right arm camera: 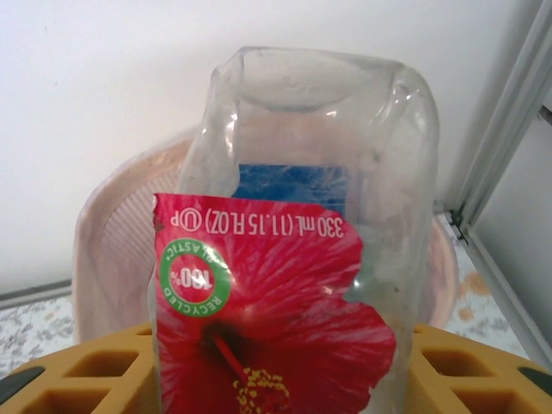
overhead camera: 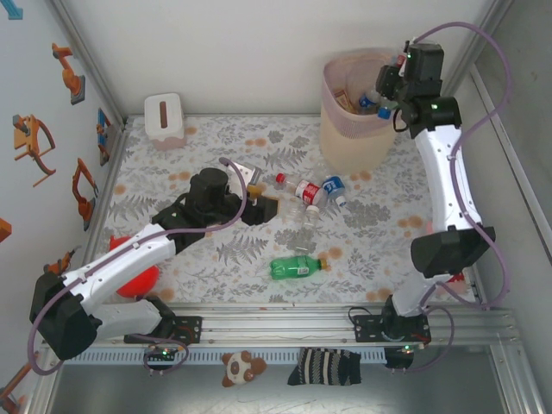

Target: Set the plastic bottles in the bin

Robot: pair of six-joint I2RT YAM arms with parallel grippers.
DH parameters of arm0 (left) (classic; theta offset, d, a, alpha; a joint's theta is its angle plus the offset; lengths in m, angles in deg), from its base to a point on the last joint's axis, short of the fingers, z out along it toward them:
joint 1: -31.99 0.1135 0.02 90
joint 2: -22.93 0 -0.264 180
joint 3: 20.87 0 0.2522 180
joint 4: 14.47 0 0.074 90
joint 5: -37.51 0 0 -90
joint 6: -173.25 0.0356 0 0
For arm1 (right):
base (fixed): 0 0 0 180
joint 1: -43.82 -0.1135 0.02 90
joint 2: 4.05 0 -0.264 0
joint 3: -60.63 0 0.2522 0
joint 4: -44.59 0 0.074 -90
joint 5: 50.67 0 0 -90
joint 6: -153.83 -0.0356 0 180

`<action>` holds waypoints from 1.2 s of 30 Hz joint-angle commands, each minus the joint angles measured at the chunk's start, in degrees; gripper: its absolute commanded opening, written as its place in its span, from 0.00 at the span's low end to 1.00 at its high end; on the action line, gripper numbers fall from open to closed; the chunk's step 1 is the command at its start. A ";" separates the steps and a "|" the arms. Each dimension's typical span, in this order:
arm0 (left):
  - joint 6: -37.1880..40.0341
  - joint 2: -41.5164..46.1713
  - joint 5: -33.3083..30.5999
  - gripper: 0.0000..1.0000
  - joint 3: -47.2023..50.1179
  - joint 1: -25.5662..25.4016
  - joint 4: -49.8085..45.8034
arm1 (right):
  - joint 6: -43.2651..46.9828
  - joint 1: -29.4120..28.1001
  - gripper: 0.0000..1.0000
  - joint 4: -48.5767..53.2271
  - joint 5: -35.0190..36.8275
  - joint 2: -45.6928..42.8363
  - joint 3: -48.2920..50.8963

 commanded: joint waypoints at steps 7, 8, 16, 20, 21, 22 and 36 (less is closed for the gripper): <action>-0.12 0.36 -0.60 0.71 -1.36 0.32 0.03 | 8.77 2.56 0.51 -9.41 -7.43 10.91 -8.83; -0.21 0.19 -0.59 0.71 -1.37 0.33 0.18 | 9.12 2.69 0.51 -9.61 -7.87 12.07 -9.60; -0.55 -1.21 0.03 0.71 -1.83 0.36 0.56 | 11.53 3.16 0.51 -8.66 -9.89 20.59 -16.26; -0.65 -1.27 0.10 0.71 -1.80 0.43 0.49 | 13.26 3.44 0.51 -7.84 -9.12 23.44 -16.44; -0.56 -1.30 0.06 0.71 -1.80 0.44 0.42 | 13.42 3.54 0.51 -7.33 -9.16 24.10 -16.44; -0.56 -1.15 -0.05 0.71 -1.72 0.44 0.35 | 13.57 3.62 0.51 -6.79 -9.31 24.66 -16.44; -0.74 -1.22 0.28 0.71 -1.71 0.52 0.39 | 14.85 3.73 0.50 6.93 -9.66 31.61 -17.05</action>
